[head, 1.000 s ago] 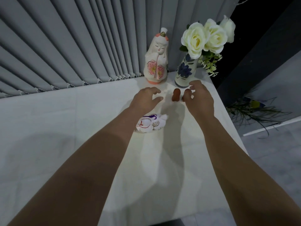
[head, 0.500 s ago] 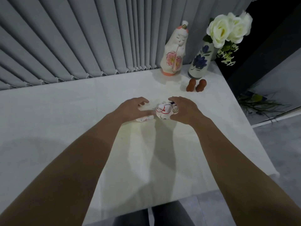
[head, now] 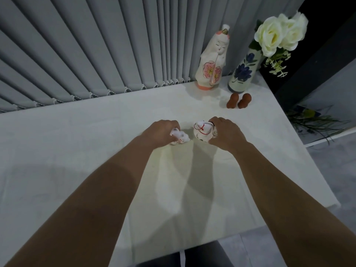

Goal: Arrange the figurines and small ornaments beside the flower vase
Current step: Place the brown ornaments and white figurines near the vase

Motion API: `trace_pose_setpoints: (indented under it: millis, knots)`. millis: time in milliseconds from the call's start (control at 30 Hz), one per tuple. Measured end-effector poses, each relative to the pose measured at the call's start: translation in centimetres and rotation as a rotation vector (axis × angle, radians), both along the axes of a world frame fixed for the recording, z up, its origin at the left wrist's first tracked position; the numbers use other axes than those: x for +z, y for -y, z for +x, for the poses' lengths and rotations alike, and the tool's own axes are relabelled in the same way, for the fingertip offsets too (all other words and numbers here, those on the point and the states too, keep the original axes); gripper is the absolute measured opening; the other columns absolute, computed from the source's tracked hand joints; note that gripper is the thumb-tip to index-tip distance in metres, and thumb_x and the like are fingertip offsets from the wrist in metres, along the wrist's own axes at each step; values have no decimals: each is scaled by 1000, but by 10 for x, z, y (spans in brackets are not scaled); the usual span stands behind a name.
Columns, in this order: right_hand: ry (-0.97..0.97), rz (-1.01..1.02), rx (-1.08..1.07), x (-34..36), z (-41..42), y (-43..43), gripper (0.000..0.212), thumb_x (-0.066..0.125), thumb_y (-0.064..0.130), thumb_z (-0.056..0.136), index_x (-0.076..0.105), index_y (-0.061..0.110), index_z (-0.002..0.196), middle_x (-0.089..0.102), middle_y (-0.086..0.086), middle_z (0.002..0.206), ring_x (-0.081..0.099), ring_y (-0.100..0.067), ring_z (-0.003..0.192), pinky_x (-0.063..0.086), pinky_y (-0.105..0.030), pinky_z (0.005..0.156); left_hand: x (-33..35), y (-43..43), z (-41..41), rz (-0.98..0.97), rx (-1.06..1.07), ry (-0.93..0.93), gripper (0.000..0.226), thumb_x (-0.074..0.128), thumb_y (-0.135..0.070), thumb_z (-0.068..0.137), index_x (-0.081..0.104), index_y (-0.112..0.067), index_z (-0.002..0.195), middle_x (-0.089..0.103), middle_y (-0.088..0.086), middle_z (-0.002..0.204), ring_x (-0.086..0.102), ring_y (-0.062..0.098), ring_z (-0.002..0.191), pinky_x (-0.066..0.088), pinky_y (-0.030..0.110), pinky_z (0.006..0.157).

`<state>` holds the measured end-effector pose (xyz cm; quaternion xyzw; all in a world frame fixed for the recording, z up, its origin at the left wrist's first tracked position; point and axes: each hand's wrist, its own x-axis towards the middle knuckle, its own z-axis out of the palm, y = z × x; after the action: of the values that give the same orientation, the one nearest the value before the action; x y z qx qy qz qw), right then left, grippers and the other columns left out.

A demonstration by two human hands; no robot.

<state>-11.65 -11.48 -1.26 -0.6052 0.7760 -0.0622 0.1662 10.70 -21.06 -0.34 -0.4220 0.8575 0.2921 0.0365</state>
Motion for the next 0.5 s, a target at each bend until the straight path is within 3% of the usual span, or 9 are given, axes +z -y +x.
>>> trace_pose_setpoints:
  millis: [333,433,500]
  knots:
    - [52,-22,-130,15,-24,49,45,72,26,73,52,17,112,61,-3,102,57,-25,99,45,-34,78,15,61,-38,-124,49,-107,26,69,-19,81,62,-16,107,67,6,109,61,29,98,44,33,80]
    - [-47,-21,-120,19,-33,71,41,71,31,74,52,17,107,58,-1,93,55,-26,95,25,-31,77,15,84,-52,-149,64,-122,27,69,-16,81,62,-15,107,67,8,109,61,30,99,44,33,79]
    - [-48,-3,-127,23,-38,85,45,72,32,73,51,17,109,60,-4,96,57,-28,94,34,-34,81,14,97,-61,-155,79,-129,28,69,-15,81,62,-15,108,69,8,109,62,31,100,43,31,77]
